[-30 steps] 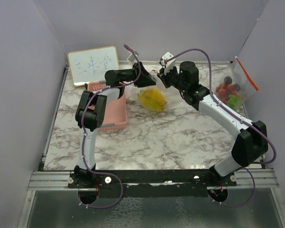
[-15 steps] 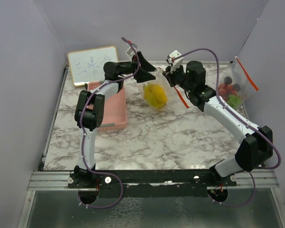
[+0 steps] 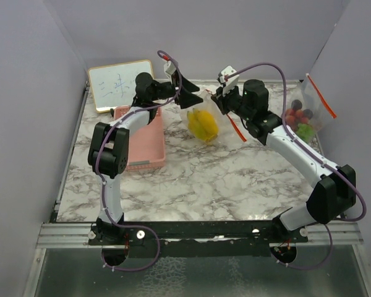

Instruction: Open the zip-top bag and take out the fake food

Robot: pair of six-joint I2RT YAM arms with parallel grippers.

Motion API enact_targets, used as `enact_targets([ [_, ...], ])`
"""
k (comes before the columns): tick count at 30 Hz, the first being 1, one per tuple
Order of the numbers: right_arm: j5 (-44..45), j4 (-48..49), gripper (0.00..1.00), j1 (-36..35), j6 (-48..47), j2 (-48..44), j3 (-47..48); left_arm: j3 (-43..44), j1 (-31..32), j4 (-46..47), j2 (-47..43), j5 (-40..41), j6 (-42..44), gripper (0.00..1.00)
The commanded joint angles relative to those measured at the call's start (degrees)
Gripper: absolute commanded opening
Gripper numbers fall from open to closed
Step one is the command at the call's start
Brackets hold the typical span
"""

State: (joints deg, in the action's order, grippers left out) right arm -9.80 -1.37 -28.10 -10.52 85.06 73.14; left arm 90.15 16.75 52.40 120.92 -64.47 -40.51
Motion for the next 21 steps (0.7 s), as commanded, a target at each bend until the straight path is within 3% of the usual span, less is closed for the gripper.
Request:
enact_targets([
  [1,-2.9,-0.2,0.02,0.2,1.5,-2.8,-0.6,-5.0,0.7,-1.8,-7.6,3.1,10.2,0.81],
  [4,-4.4,-0.5,0.02,0.1,2.4,-3.2,-1.3,-4.9,1.0,3.4,-6.7,0.3,6.4,0.66],
  [9,-5.6,-0.7,0.02,0.2,3.0,-4.3,-3.1,-3.7,1.2,17.0,-4.4,-3.7,-4.5,0.59],
  [13,-6.0,-1.1,0.02,0.1,3.1,-4.5,-3.3,-1.5,1.3,17.8,-3.2,-5.4,-5.5,0.43],
  [21,-6.8,-1.5,0.02,0.2,3.2,-4.4,-2.4,-0.5,2.1,24.4,-1.1,-9.4,-10.6,0.50],
])
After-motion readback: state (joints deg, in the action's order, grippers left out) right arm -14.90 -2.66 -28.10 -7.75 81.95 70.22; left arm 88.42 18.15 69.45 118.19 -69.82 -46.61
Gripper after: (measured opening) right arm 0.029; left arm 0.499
